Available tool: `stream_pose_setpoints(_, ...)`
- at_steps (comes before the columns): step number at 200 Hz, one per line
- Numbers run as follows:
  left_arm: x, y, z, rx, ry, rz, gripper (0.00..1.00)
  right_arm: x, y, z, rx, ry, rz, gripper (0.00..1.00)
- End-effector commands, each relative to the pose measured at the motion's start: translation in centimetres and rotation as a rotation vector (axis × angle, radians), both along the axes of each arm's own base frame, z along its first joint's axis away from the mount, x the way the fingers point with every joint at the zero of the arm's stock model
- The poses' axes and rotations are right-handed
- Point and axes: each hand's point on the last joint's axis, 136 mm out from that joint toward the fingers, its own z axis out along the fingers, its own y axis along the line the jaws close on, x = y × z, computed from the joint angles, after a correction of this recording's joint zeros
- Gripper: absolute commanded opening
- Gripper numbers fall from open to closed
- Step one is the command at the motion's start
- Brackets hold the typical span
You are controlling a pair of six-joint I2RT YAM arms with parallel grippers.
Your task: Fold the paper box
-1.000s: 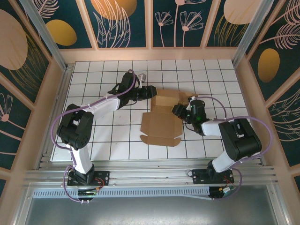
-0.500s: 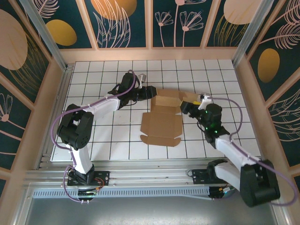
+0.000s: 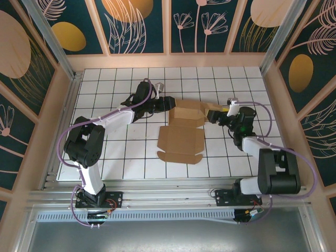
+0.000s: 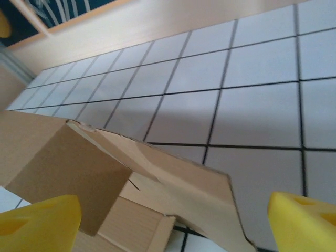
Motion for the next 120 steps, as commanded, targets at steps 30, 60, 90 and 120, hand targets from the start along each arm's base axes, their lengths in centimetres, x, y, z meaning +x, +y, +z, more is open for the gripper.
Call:
stream_pose_setpoints(30, -0.3, -0.6, 0.4, -0.009, -0.021, -0.038, 0.56, 1.5, 2.2, 2.1, 0.115, -0.071, 0.164, 0.72)
stream_pose_setpoints(60, -0.3, -0.9, 1.1, -0.042, -0.020, -0.042, 0.56, 0.9, 1.4, 1.4, 0.195, -0.003, 0.067, 0.53)
stream_pose_setpoints(90, -0.6, -1.3, 1.1, -0.066, -0.011, -0.065, 0.56, 0.2, 1.5, 0.1, 0.216, 0.086, 0.009, 0.41)
stream_pose_setpoints(120, -0.9, -1.8, 1.0, -0.082, 0.001, -0.078, 0.56, 0.4, 2.4, -0.2, 0.204, 0.119, -0.004, 0.39)
